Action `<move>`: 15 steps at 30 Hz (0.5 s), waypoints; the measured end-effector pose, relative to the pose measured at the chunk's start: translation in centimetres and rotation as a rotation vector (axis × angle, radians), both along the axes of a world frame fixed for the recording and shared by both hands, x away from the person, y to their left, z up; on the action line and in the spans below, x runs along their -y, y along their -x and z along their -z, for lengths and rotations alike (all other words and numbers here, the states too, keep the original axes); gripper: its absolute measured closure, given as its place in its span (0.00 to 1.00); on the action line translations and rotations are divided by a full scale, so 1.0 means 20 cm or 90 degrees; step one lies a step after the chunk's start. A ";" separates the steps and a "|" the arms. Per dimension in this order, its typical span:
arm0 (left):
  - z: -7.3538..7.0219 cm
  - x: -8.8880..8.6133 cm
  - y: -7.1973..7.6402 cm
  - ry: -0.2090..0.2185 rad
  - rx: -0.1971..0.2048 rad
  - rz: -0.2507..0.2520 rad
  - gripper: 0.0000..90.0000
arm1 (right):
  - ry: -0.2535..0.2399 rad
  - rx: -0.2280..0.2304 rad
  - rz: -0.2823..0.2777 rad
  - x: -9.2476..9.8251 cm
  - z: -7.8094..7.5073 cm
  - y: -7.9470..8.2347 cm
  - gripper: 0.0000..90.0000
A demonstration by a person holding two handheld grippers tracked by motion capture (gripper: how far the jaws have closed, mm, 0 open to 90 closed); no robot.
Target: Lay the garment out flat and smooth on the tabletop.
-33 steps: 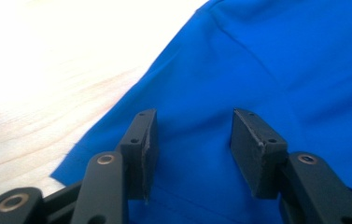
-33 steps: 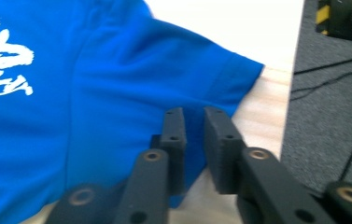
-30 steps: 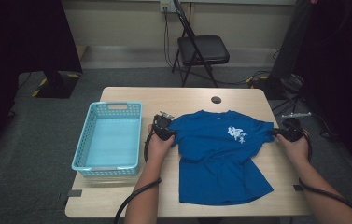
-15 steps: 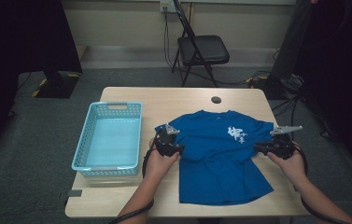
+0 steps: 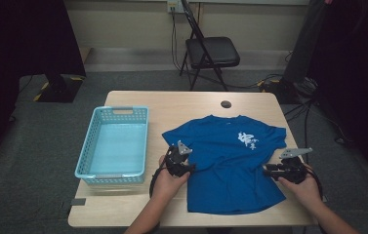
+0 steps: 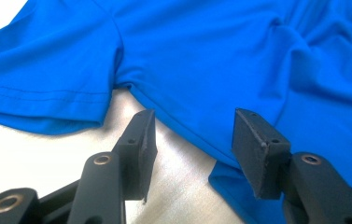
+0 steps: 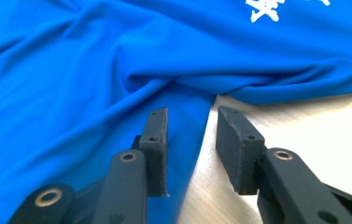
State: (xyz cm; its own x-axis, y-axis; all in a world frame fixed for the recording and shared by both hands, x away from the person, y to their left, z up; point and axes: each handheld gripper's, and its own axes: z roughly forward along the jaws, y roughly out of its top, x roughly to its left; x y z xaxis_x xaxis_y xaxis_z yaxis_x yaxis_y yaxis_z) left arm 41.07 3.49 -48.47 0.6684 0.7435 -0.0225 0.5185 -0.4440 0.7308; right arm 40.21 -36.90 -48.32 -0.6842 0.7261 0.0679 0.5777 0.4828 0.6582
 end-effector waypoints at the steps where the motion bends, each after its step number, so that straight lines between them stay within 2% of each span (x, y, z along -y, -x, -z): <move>1: 0.00 0.00 0.00 -0.002 0.001 0.001 0.55 | 0.001 0.003 -0.001 0.00 0.00 0.00 0.73; 9: 0.02 0.01 -0.01 -0.019 0.002 0.001 0.55 | 0.014 0.009 -0.015 -0.01 0.00 0.02 0.96; 15: 0.03 0.01 0.01 -0.030 0.005 0.004 0.54 | 0.019 0.007 -0.011 0.02 -0.01 0.05 0.98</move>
State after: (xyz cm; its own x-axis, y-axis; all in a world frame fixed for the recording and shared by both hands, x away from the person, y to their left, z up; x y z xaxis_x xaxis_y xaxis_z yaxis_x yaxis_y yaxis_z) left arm 40.95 3.25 -49.04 0.6732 0.7392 0.0183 0.5095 -0.4817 0.7131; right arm 39.28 -37.39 -48.22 -0.6976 0.7154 0.0394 0.5618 0.5120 0.6498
